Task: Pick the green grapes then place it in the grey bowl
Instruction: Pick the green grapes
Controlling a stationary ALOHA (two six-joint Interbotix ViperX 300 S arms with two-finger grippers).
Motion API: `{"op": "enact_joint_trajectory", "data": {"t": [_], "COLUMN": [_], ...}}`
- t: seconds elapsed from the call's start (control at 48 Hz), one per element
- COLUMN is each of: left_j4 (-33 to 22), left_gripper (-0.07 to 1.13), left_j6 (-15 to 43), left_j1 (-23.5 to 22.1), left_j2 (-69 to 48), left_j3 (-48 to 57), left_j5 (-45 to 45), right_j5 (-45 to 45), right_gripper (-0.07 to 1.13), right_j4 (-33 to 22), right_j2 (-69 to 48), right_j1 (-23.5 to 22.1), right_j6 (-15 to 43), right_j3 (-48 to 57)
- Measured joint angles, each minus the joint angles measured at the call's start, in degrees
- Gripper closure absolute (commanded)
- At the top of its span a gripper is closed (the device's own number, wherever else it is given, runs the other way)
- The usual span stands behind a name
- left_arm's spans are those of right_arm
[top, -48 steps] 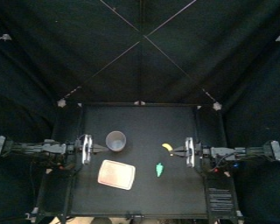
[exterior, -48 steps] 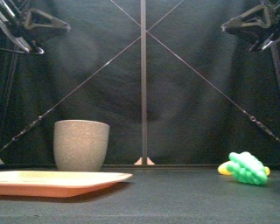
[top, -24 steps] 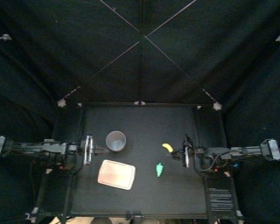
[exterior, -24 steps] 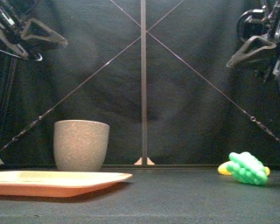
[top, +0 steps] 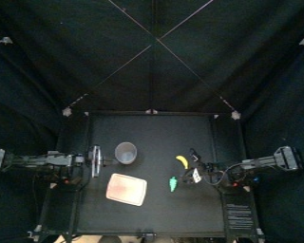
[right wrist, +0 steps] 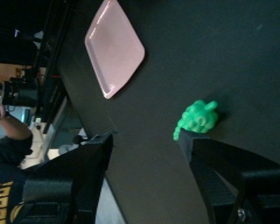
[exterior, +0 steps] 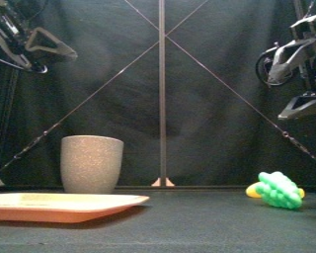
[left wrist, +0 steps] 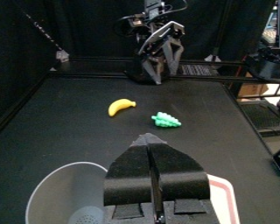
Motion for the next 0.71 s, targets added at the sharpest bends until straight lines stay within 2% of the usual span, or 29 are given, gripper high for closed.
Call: {"op": "enact_joint_trajectory", "data": {"t": [0.312,0.458,0.708], "left_j4": [0.00,0.09,0.26], "left_gripper": [0.98,0.98,0.98], "left_j6": [0.00,0.09,0.09], "left_j1": [2.02,2.29,2.29], "left_j2": [0.00,-0.09,0.00], "left_j3": [0.00,0.00,0.00], "left_j5": [0.09,0.09,0.00], "right_j5": [1.76,2.72,2.99], "right_gripper": [0.11,0.11,0.11], "right_j4": [-0.09,-1.32,-5.45], "right_j2": [9.05,14.15,21.80], "right_j1": [0.97,0.62,0.44], "right_j6": [14.41,17.49,18.19], "right_j3": [-0.35,-0.97,-5.62]}}
